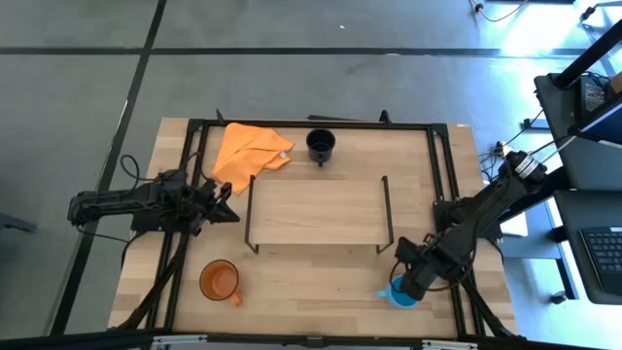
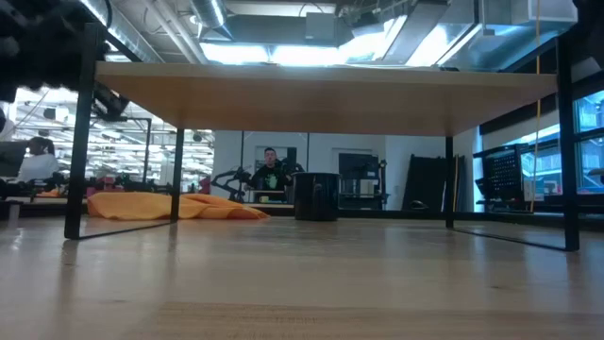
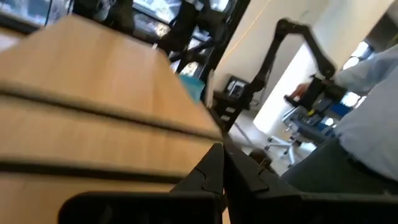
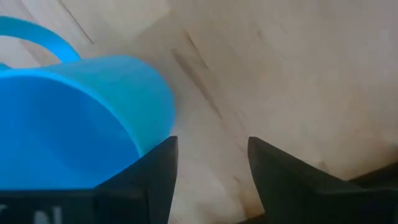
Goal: Stack small to large cups/mugs on shelf
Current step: Put the blue cup on the shelf
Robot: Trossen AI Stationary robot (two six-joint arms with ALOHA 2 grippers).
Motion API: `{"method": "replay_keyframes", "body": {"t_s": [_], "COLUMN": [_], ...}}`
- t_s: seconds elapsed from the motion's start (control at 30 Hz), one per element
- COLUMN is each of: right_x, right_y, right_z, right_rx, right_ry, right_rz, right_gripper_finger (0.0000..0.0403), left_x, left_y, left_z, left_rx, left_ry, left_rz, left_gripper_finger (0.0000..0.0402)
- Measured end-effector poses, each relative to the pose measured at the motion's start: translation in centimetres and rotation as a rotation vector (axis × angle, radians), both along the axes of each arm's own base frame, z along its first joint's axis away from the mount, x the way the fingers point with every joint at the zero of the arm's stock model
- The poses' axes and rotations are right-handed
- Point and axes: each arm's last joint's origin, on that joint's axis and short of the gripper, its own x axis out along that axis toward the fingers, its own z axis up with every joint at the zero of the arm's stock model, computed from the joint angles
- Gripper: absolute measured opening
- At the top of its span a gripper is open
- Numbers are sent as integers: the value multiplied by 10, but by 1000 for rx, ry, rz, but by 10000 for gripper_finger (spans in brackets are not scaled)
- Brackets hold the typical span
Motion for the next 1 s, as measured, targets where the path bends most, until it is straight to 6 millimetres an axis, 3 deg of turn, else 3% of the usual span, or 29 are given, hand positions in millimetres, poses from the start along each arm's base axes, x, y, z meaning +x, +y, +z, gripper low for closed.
{"method": "replay_keyframes", "body": {"t_s": [0.2,0.33,0.7,1.0], "right_x": [0,0,0,2], "right_y": [0,-1,-1,-20], "right_z": [0,0,1,25], "right_rx": [-4,-6,-10,-119], "right_ry": [4,5,4,-78], "right_rz": [0,-2,-12,-114], "right_gripper_finger": [196,196,196,196], "left_x": [-15,-19,-22,-24], "left_y": [-2,-1,5,5], "left_z": [39,46,87,96], "left_rx": [57,50,-42,-38], "left_ry": [29,128,-208,-307], "left_rz": [-5,78,285,294], "left_gripper_finger": [0,0,0,0]}}
